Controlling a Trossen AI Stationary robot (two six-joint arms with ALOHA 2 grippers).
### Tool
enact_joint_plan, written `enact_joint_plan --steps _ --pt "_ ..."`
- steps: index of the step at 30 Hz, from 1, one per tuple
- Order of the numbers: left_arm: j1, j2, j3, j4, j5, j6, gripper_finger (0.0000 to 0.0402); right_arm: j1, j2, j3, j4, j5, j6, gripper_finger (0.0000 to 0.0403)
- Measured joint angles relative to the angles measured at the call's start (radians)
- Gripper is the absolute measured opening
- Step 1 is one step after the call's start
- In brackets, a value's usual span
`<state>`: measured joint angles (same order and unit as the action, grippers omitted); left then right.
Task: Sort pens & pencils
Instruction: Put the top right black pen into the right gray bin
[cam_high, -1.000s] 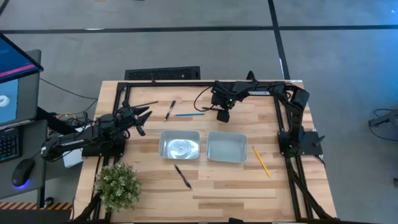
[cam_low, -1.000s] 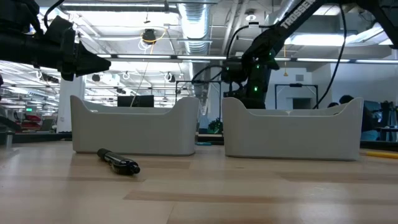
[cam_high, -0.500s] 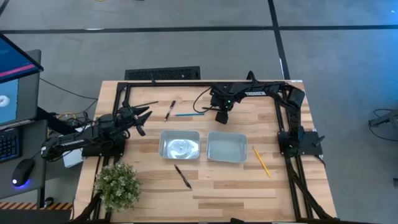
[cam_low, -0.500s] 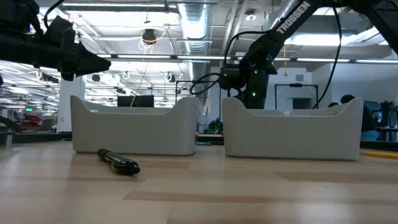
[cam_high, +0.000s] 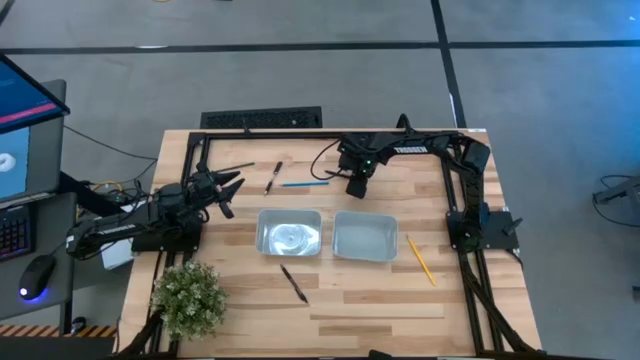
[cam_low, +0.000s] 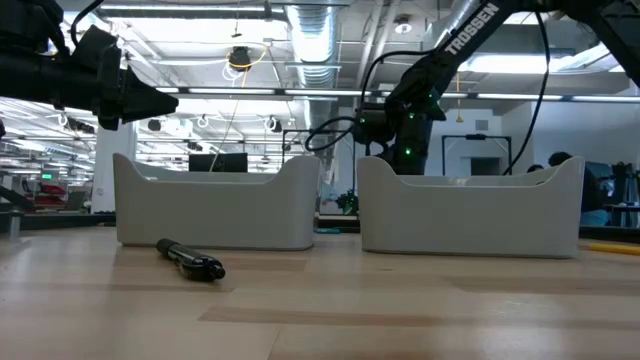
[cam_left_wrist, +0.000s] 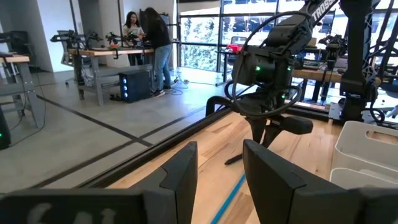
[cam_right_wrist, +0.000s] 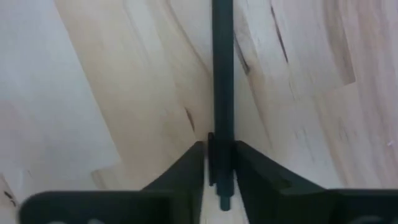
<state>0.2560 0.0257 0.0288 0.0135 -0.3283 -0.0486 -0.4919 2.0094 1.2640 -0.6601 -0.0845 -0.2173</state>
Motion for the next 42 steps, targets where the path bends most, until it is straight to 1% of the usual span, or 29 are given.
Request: enact_joint_plan --steps 3,6,13,22,29,34,42 --pt "0.000 0.000 0.000 0.000 0.000 0.000 0.0119 0.000 0.000 0.000 0.002 0.000 0.000 0.0069" --pt "0.000 0.000 0.000 0.000 0.000 0.000 0.0119 0.000 0.000 0.000 0.008 0.000 0.000 0.0056" --pt "0.000 0.000 0.000 0.000 0.000 0.000 0.0119 0.001 0.000 0.000 0.015 0.003 0.041 0.0071" --pt "0.000 0.000 0.000 0.000 0.000 0.004 0.0119 0.004 0.000 -0.001 0.021 0.005 0.042 0.0076" --pt "0.000 0.000 0.000 0.000 0.000 0.001 0.0119 0.016 0.000 -0.002 0.023 0.046 0.033 0.0091" --pt "0.000 0.000 0.000 0.000 0.000 0.001 0.0119 0.023 0.000 -0.002 0.022 0.067 0.034 0.0091" --pt "0.000 0.000 0.000 0.000 0.000 0.000 0.0119 0.022 0.001 -0.001 0.021 0.064 0.058 0.0092"
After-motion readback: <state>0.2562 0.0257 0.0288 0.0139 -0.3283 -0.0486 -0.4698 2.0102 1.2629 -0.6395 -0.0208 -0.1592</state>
